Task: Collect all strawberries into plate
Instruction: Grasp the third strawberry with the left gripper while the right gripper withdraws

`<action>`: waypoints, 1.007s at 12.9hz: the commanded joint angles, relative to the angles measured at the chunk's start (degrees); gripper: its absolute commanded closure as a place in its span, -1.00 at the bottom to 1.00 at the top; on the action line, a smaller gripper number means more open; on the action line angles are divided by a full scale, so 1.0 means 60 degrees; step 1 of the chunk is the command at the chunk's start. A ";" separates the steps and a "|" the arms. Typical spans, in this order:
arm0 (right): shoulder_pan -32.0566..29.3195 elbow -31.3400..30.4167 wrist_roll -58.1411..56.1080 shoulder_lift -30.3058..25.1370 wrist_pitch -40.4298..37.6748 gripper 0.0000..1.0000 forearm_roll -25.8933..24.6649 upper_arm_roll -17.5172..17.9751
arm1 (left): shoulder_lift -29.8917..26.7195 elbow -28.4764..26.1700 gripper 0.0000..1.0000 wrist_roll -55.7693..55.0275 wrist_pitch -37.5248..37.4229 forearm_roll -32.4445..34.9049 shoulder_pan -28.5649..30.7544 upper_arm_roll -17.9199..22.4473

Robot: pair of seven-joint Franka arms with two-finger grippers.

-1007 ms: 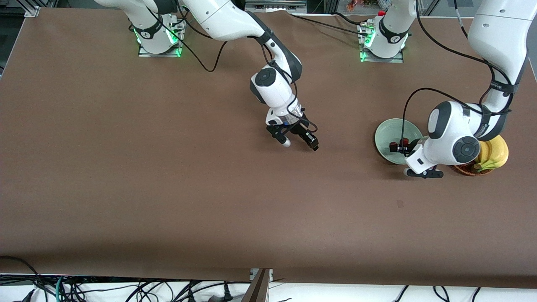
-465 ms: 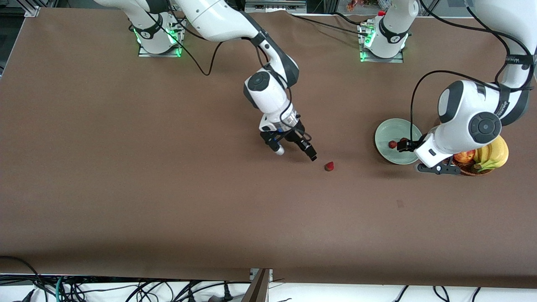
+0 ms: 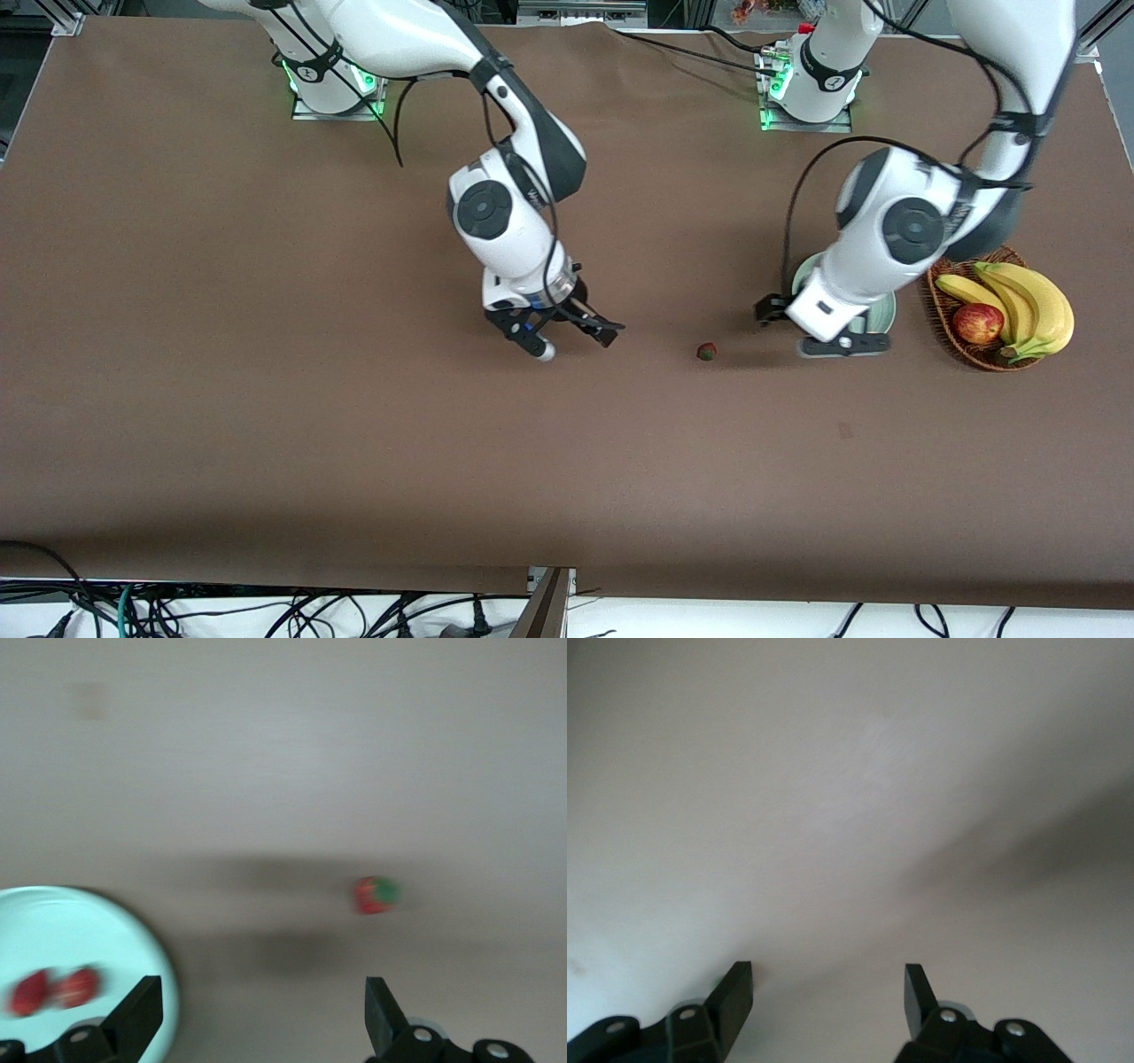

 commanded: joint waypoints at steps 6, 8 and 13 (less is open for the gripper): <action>-0.0494 -0.0417 -0.4589 -0.2249 -0.5329 -0.54 0.0018 -0.1891 | 0.3037 0.1346 -1.00 -0.2134 0.1163 0.2497 -0.1024 0.0068; -0.0494 -0.1175 -0.5602 -0.3301 -0.6023 -0.54 -0.0142 -0.2419 | 0.3288 0.1596 -1.00 -0.2091 0.1149 0.2557 -0.1025 0.0112; -0.0494 -0.3037 -0.6632 -0.5749 -0.6670 -0.55 -0.1970 -0.2803 | 0.3566 0.1772 -1.00 -0.2134 0.1149 0.2542 -0.1025 0.0141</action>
